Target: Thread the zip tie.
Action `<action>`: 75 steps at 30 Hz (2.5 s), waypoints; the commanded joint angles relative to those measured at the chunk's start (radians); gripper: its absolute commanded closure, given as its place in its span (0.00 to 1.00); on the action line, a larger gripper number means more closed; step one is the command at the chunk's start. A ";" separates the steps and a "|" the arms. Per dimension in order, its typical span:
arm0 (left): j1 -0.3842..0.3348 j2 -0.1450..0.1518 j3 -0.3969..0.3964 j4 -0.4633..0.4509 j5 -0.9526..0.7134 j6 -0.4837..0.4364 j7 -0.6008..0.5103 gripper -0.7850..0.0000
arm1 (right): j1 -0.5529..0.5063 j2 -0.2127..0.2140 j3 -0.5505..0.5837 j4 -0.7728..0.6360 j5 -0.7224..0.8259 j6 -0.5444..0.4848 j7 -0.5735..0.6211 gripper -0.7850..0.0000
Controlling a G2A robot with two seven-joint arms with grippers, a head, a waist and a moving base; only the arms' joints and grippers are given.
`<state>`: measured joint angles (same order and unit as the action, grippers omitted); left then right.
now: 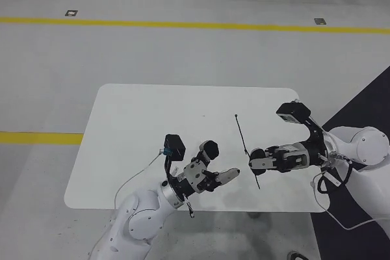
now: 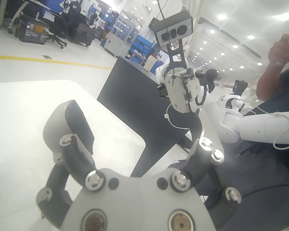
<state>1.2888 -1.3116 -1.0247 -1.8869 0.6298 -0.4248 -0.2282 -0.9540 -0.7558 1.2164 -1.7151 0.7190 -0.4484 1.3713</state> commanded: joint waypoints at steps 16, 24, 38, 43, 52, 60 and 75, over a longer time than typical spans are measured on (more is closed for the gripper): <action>-0.028 -0.010 0.024 -0.003 -0.025 0.059 0.001 0.27 | 0.001 -0.001 -0.003 -0.003 -0.005 0.003 0.003 1.00; -0.018 -0.009 0.024 -0.002 -0.035 0.052 -0.003 0.26 | 0.001 -0.001 -0.003 -0.003 -0.005 0.003 0.003 1.00; -0.028 -0.013 0.031 0.003 -0.034 0.055 0.005 0.31 | 0.001 -0.001 -0.003 -0.003 -0.005 0.003 0.003 1.00; -0.027 -0.012 0.034 -0.002 -0.030 0.048 -0.002 0.31 | 0.001 -0.001 -0.003 -0.003 -0.005 0.003 0.003 1.00; -0.021 -0.012 0.032 -0.018 -0.028 0.047 -0.001 0.34 | 0.001 -0.001 -0.003 -0.003 -0.005 0.003 0.003 1.00; -0.032 -0.014 0.035 -0.007 -0.022 0.050 0.004 0.39 | 0.001 -0.001 -0.003 -0.003 -0.005 0.003 0.003 1.00; -0.028 -0.015 0.042 -0.016 -0.013 0.049 0.004 0.60 | 0.001 -0.001 -0.003 -0.003 -0.005 0.003 0.003 1.00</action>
<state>1.2592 -1.3267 -0.9811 -1.9017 0.6179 -0.3753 -0.2257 -0.9535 -0.7563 1.2131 -1.7180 0.7140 -0.4451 1.3743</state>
